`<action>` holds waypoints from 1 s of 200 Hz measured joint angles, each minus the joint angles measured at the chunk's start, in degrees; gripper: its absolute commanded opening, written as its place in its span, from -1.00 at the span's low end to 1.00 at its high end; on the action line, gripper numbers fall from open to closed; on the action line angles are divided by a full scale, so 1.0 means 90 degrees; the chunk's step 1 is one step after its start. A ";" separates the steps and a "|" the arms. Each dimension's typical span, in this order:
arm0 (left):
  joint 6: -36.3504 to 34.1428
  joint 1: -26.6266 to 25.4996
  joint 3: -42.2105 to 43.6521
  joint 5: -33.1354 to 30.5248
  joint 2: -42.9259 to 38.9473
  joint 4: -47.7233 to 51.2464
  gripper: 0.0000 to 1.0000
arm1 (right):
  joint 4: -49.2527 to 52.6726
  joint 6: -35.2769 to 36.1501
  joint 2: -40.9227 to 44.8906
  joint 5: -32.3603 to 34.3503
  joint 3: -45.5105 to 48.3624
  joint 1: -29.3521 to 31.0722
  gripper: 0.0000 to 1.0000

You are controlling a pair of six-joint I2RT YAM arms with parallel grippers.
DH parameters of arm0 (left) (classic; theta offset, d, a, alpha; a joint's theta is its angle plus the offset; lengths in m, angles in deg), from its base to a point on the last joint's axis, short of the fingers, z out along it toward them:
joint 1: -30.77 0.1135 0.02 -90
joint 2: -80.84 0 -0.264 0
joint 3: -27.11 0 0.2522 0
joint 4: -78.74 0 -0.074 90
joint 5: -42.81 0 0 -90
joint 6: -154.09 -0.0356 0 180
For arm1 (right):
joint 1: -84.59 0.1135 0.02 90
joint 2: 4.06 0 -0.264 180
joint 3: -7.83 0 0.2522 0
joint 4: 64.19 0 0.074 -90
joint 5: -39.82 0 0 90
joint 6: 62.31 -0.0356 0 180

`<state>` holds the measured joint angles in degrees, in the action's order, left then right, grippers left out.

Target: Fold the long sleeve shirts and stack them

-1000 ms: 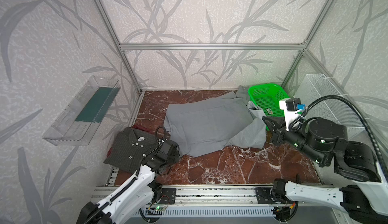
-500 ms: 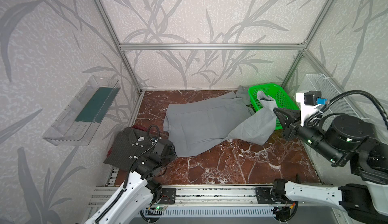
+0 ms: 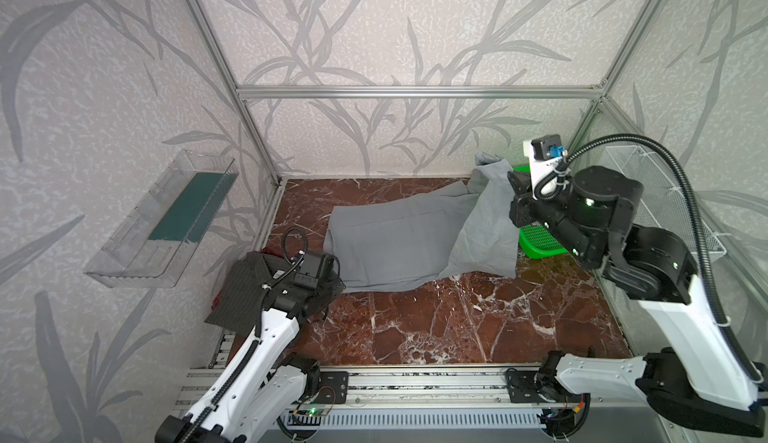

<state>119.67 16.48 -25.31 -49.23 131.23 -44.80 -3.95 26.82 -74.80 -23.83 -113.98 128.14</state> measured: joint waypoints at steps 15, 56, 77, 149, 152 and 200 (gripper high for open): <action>-0.0070 0.0231 -0.0085 0.0075 0.0194 0.0000 -1.00 | -0.0019 -0.0070 -0.0359 -0.0539 -0.0209 -0.0522 -1.00; -0.0236 0.0716 -0.0374 0.0202 0.0753 -0.0114 -1.00 | -0.0175 -0.0165 -0.1241 -0.1617 -0.0976 -0.1256 -1.00; -0.0342 0.0879 -0.0549 0.0243 0.1115 -0.0141 -1.00 | -0.0345 -0.0318 -0.1671 -0.2074 -0.1248 -0.1712 -1.00; -0.0670 0.1231 -0.1156 0.0289 0.2438 -0.0330 -1.00 | -0.0685 -0.0449 -0.3534 -0.2790 -0.2395 -0.2416 -1.00; -0.0682 0.1239 -0.1190 0.0291 0.2492 -0.0330 -1.00 | -0.0704 -0.0449 -0.3585 -0.2800 -0.2395 -0.2433 -1.00; -0.0942 0.1311 -0.1836 0.0340 0.3366 -0.0369 -1.00 | -0.0940 -0.0206 -0.4461 -0.2914 -0.2732 -0.2596 -1.00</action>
<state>111.19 28.29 -41.83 -46.17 161.53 -48.13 -12.41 24.96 -114.95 -50.06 -138.57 104.77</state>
